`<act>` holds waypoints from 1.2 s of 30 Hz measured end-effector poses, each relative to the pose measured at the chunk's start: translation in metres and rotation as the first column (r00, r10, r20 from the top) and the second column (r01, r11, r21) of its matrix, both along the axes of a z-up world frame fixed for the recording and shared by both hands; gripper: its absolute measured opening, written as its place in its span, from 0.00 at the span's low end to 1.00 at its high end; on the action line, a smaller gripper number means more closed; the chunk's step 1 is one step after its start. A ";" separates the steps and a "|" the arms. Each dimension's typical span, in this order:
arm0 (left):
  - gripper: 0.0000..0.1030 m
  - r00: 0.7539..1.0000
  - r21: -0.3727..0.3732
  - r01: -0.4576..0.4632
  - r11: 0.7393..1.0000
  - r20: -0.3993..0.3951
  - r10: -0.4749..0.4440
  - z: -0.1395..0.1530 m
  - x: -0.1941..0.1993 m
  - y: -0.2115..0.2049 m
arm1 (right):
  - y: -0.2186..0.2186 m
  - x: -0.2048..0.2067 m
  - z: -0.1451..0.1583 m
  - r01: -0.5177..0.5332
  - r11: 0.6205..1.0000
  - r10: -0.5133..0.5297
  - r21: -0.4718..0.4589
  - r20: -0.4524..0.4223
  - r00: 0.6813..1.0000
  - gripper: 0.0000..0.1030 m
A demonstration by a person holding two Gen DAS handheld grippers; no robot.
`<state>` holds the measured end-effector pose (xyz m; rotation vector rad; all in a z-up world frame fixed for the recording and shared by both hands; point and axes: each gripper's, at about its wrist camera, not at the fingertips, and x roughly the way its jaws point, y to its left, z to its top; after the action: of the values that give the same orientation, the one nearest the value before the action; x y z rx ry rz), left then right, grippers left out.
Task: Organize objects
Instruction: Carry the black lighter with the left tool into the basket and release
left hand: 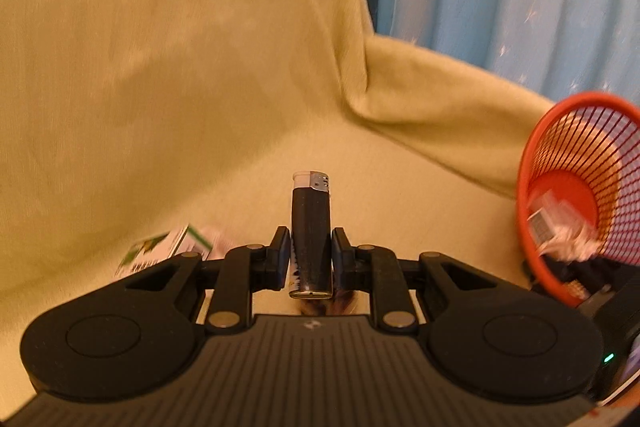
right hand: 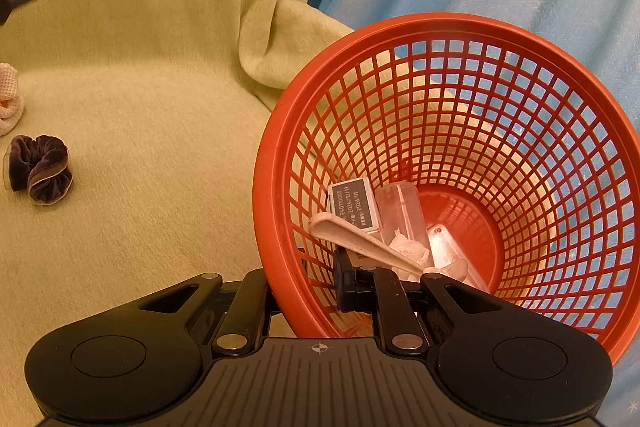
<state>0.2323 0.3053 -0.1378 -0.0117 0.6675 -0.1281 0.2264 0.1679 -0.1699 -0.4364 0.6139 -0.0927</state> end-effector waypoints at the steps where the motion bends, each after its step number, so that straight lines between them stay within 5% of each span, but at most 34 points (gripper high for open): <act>1: 0.17 1.000 -0.004 0.004 1.000 0.007 -0.004 0.003 0.000 -0.002 | 0.001 0.000 0.000 0.000 1.000 0.000 -0.001 0.000 1.000 0.10; 10: 0.17 0.998 -0.027 0.054 0.998 0.021 -0.054 0.016 -0.003 -0.017 | 0.000 -0.001 0.000 -0.001 1.000 0.001 0.004 0.001 1.000 0.10; 19: 0.17 0.979 -0.052 0.204 0.978 0.036 -0.202 0.036 -0.007 -0.045 | 0.000 0.000 0.000 -0.001 1.000 0.001 0.004 0.001 1.000 0.10; 29: 0.17 0.927 -0.056 0.374 0.926 0.062 -0.371 0.061 -0.010 -0.082 | 0.002 0.000 0.000 -0.002 1.000 0.002 0.001 -0.001 1.000 0.10; 36: 0.17 0.854 -0.048 0.519 0.853 0.063 -0.516 0.069 -0.012 -0.132 | 0.001 -0.001 0.002 0.001 1.000 -0.001 0.009 0.002 1.000 0.10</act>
<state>0.2206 0.1736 -0.0687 0.1123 0.6053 -0.6722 0.2250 0.1690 -0.1682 -0.4278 0.6126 -0.0911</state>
